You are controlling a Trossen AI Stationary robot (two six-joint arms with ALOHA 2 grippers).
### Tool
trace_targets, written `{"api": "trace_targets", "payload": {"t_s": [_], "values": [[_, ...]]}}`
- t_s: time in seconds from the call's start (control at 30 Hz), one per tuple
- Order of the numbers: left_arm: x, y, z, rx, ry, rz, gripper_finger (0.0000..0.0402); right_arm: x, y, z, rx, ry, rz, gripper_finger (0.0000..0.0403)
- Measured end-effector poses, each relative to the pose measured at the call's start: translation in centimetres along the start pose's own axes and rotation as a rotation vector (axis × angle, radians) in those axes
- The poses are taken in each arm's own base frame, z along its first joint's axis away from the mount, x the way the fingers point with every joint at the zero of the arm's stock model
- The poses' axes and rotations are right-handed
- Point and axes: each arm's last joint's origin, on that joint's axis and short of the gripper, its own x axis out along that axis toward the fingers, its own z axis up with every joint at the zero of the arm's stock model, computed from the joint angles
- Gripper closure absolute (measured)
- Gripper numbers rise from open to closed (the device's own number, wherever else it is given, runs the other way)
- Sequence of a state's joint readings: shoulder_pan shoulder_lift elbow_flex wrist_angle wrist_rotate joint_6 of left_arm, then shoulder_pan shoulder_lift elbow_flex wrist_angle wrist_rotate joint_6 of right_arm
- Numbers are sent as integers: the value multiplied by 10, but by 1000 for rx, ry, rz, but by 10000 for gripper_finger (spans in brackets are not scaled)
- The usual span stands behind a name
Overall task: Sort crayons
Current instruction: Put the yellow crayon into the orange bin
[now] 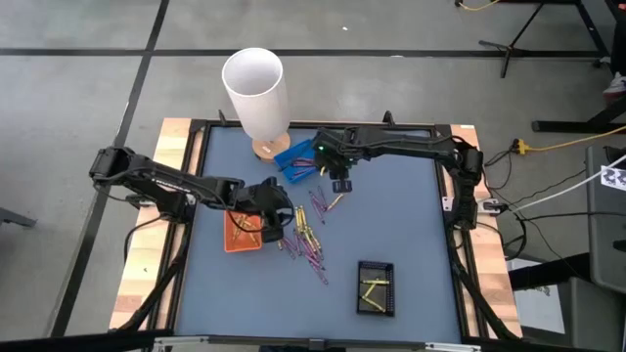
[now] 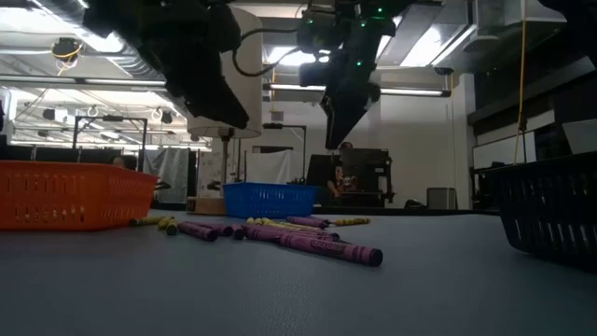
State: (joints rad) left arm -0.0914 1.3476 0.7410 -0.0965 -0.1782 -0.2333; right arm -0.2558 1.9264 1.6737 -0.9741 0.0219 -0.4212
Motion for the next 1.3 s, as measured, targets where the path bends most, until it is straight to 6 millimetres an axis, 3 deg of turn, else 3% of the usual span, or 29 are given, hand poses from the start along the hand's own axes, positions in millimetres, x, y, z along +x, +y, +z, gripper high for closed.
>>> {"api": "trace_targets", "payload": {"t_s": [0.17, 0.57, 0.97, 1.3], "values": [[5, 1, -10, -12, -66, -25, 282, 2, 5, -4, 26, 5, 106, 274], [10, 5, -31, -20, -111, -36, 282, 36, 22, -21, 65, 25, 162, 274], [10, 5, -32, -20, -109, -35, 282, 70, 62, -30, -52, 40, 195, 274], [10, 5, -32, -20, -109, -35, 282, 88, 71, -40, -97, 42, 83, 274]]}}
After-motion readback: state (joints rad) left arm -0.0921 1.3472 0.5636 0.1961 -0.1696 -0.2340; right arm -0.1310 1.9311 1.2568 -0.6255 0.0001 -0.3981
